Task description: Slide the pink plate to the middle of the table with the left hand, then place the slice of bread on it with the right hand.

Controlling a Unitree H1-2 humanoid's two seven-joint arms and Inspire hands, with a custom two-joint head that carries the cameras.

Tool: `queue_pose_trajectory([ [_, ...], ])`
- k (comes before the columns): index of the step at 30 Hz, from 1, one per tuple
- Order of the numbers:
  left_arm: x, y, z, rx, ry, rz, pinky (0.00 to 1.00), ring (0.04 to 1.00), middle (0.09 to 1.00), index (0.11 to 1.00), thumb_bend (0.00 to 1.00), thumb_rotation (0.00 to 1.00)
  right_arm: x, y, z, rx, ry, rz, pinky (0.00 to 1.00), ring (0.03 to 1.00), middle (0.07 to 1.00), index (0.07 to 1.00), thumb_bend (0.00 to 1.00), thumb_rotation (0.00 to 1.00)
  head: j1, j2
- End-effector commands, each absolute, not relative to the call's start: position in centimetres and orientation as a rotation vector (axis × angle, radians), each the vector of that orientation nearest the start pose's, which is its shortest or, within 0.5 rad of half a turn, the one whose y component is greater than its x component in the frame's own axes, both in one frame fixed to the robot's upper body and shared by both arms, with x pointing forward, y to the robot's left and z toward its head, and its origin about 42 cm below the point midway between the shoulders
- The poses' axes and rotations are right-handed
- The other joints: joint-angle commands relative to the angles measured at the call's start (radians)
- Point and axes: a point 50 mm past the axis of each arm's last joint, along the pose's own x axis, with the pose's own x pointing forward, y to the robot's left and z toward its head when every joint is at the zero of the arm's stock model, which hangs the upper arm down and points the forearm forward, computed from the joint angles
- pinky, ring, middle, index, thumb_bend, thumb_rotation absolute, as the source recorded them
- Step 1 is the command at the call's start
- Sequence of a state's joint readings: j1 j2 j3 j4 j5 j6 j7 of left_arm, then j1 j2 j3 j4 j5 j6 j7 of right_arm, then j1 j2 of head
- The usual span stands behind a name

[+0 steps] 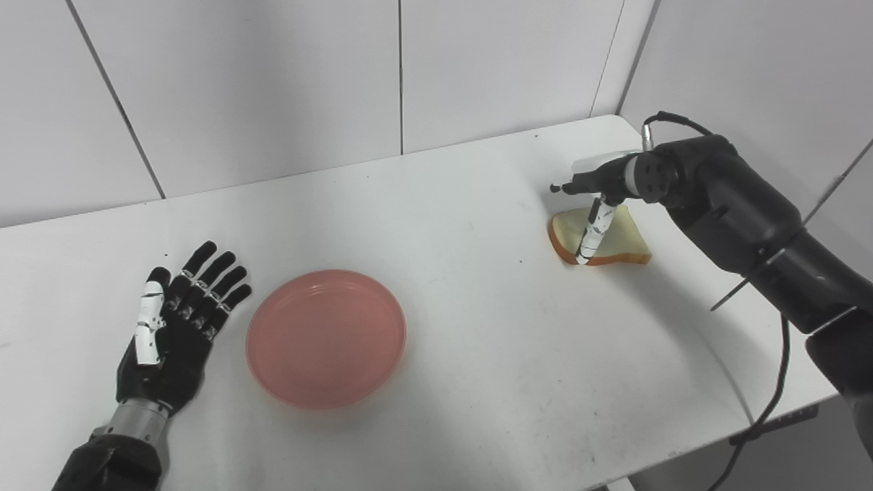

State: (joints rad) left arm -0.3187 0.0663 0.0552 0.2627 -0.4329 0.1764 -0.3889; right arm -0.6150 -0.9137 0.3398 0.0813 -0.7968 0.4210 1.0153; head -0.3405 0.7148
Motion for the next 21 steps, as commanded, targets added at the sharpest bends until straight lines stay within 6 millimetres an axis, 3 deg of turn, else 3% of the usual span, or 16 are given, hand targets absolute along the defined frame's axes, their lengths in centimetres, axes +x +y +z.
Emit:
queue_pose_trajectory([
  [1, 36.9, 21.1, 9.9, -0.379, 0.18, -0.411, 0.86, 0.866, 0.876, 0.867, 0.41, 1.0, 41.4, -42.8, 32.5, -1.592, 0.666, 0.278, 0.87, 0.999, 1.0, 1.0, 1.0, 0.33, 0.0, 0.0],
  [13, 36.7, 21.2, 10.0, -0.369, 0.182, -0.408, 0.85, 0.859, 0.87, 0.859, 0.4, 1.0, 41.6, -43.7, 30.1, -1.578, 0.673, 0.246, 0.84, 0.979, 1.0, 0.992, 1.0, 0.3, 0.005, 0.007],
  [21, 36.7, 21.2, 9.9, -0.374, 0.188, -0.401, 0.85, 0.855, 0.863, 0.855, 0.41, 1.0, 42.0, -44.2, 28.2, -1.579, 0.653, 0.24, 0.79, 0.952, 1.0, 0.991, 1.0, 0.34, 0.006, 0.009],
])
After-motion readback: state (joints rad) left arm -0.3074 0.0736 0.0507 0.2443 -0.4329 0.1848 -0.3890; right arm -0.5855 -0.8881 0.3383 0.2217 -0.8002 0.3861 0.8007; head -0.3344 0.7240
